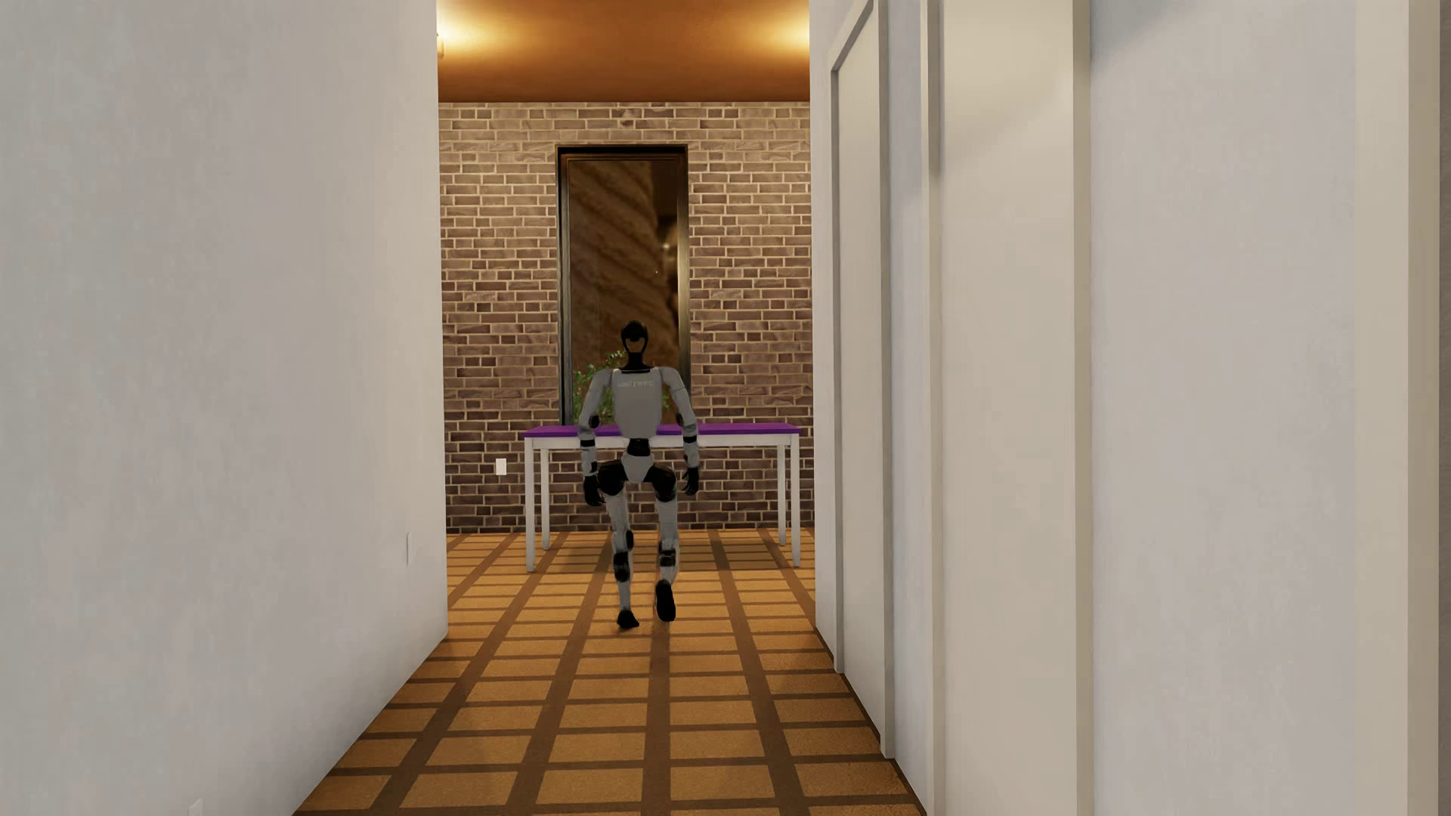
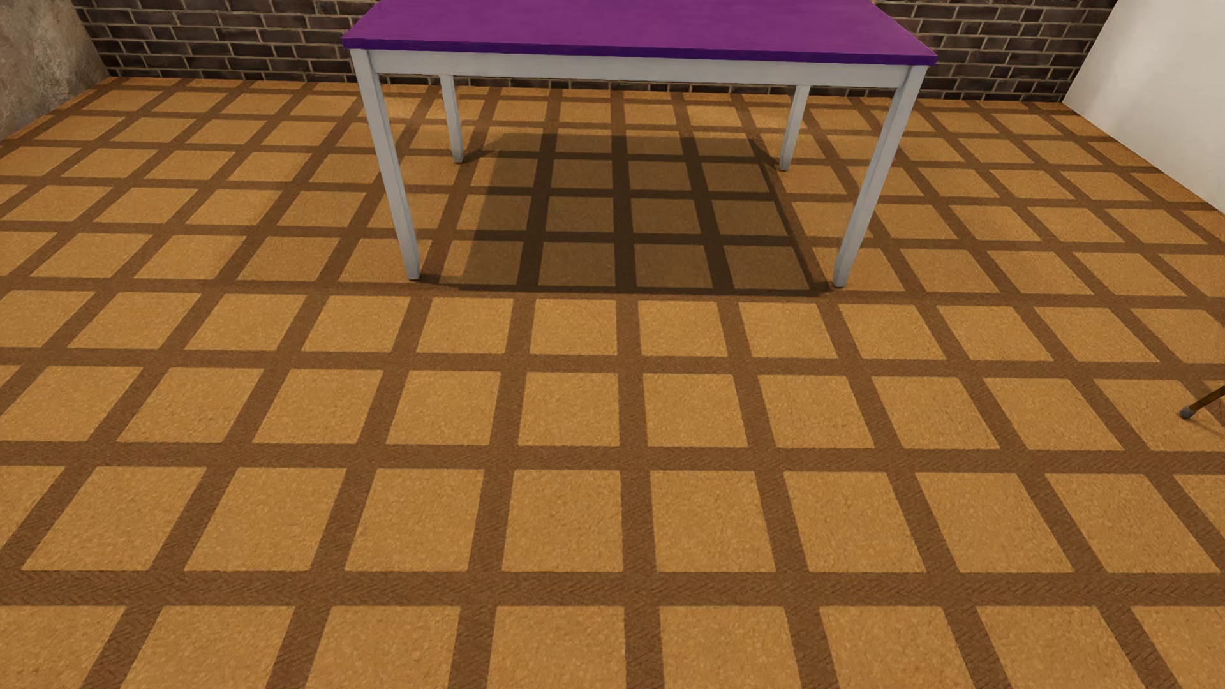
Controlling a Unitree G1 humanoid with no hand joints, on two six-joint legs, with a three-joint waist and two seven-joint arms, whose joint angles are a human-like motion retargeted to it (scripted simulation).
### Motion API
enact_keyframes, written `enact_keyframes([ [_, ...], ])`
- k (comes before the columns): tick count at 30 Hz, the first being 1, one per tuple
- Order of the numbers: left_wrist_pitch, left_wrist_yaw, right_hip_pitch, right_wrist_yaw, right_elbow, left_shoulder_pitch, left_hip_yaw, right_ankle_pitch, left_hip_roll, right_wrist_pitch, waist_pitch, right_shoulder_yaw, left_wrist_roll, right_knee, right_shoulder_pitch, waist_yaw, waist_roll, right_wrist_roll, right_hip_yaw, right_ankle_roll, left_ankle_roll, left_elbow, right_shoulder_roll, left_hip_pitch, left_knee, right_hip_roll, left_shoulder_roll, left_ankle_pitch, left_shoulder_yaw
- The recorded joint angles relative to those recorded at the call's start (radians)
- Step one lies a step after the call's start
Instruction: Go to the dark purple table
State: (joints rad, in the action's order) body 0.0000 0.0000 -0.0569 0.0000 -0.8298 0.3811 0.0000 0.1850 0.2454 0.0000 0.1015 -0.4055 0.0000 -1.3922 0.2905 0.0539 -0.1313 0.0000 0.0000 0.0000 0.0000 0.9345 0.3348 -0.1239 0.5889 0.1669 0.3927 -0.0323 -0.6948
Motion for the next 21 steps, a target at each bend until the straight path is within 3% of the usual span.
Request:
enact_keyframes([
  [2, 0.000, 0.000, -0.136, 0.000, -0.088, -0.104, 0.000, 0.061, -0.054, 0.000, -0.005, -0.051, 0.000, 0.185, 0.075, -0.149, 0.050, 0.000, 0.000, 0.000, 0.000, -0.127, 0.011, 0.174, -0.083, -0.051, 0.007, 0.142, 0.067],
  [4, 0.000, 0.000, -0.203, 0.000, -0.137, -0.212, 0.000, 0.011, -0.091, 0.000, -0.016, -0.064, 0.000, 0.561, 0.151, -0.275, 0.076, 0.000, 0.000, 0.000, 0.000, -0.251, 0.026, 0.295, -0.142, -0.039, 0.015, 0.251, 0.157],
  [5, 0.000, 0.000, -0.236, 0.000, -0.153, -0.262, 0.000, -0.038, -0.103, 0.000, -0.032, -0.059, 0.000, 0.762, 0.179, -0.308, 0.082, 0.000, 0.000, 0.000, 0.000, -0.307, 0.028, 0.327, -0.158, -0.032, 0.017, 0.299, 0.217],
  [7, 0.000, 0.000, -0.303, 0.000, -0.167, -0.343, 0.000, -0.373, -0.130, 0.000, -0.061, -0.071, 0.000, 1.205, 0.229, -0.326, 0.084, 0.000, 0.000, 0.000, 0.000, -0.394, 0.030, 0.383, -0.149, -0.018, 0.031, 0.385, 0.294],
  [8, 0.000, 0.000, -0.342, 0.000, -0.172, -0.354, 0.000, -0.264, -0.145, 0.000, -0.064, -0.076, 0.000, 1.102, 0.246, -0.333, 0.084, 0.000, 0.000, 0.000, 0.000, -0.442, 0.029, 0.420, -0.128, -0.018, 0.038, 0.397, 0.328],
  [9, 0.000, 0.000, -0.376, 0.000, -0.180, -0.340, 0.000, -0.109, -0.154, 0.000, -0.067, -0.086, 0.000, 0.840, 0.256, -0.344, 0.083, 0.000, 0.000, 0.000, 0.000, -0.477, 0.028, 0.454, -0.086, -0.018, 0.032, 0.379, 0.367],
  [11, 0.000, 0.000, -0.369, 0.000, -0.205, -0.278, 0.000, -0.167, -0.204, 0.000, -0.082, -0.058, 0.000, 0.644, 0.264, -0.371, 0.112, 0.000, 0.000, 0.000, 0.000, -0.440, 0.025, 0.481, 0.096, -0.044, -0.006, 0.202, 0.388],
  [13, 0.000, 0.000, -0.258, 0.000, -0.178, -0.210, 0.000, -0.090, -0.240, 0.000, -0.072, 0.007, 0.000, 0.598, 0.234, -0.369, 0.135, 0.000, 0.000, 0.000, 0.000, -0.299, 0.024, 0.369, 0.457, -0.124, -0.043, -0.068, 0.293],
  [15, 0.000, 0.000, -0.105, 0.000, -0.085, -0.229, 0.000, -0.075, -0.225, 0.000, -0.054, 0.072, 0.000, 0.665, 0.176, -0.349, 0.130, 0.000, 0.000, 0.000, 0.000, 0.008, 0.003, 0.171, 0.807, -0.178, -0.056, -0.091, 0.176],
  [16, 0.000, 0.000, -0.026, 0.000, -0.024, -0.199, 0.000, -0.051, -0.215, 0.000, -0.042, 0.090, 0.000, 0.705, 0.141, -0.302, 0.114, 0.000, 0.000, 0.000, 0.000, 0.064, -0.008, 0.097, 0.844, -0.185, -0.056, -0.080, 0.141],
  [17, 0.000, 0.000, 0.051, 0.000, 0.046, -0.154, 0.000, -0.048, -0.220, 0.000, -0.029, 0.109, 0.000, 0.743, 0.107, -0.242, 0.097, 0.000, 0.000, 0.000, 0.000, 0.104, -0.015, 0.036, 0.791, -0.176, -0.059, -0.090, 0.127],
  [18, 0.000, 0.000, 0.104, 0.000, 0.127, -0.091, 0.000, -0.060, -0.249, 0.000, -0.031, 0.127, 0.000, 0.777, 0.081, -0.187, 0.082, 0.000, 0.000, 0.000, 0.000, 0.109, -0.020, -0.027, 0.637, -0.160, -0.066, -0.134, 0.188],
  [19, 0.000, 0.000, 0.162, 0.000, 0.206, -0.048, 0.000, -0.097, -0.238, 0.000, -0.031, 0.144, 0.000, 0.828, 0.059, -0.124, 0.084, 0.000, 0.000, 0.000, 0.000, 0.125, -0.014, -0.064, 0.403, -0.164, -0.062, -0.217, 0.168],
  [20, 0.000, 0.000, 0.218, 0.000, 0.264, -0.041, 0.000, -0.148, -0.235, 0.000, -0.048, 0.153, 0.000, 0.876, 0.033, -0.117, 0.081, 0.000, 0.000, 0.000, 0.000, 0.173, 0.001, -0.054, 0.135, -0.153, -0.045, -0.209, -0.006],
  [21, 0.000, 0.000, 0.250, 0.000, 0.300, 0.002, 0.000, -0.192, -0.224, 0.000, -0.068, 0.137, 0.000, 0.895, 0.018, -0.088, 0.081, 0.000, 0.000, 0.000, 0.000, 0.155, 0.028, -0.007, -0.164, -0.137, -0.039, -0.152, -0.034],
])
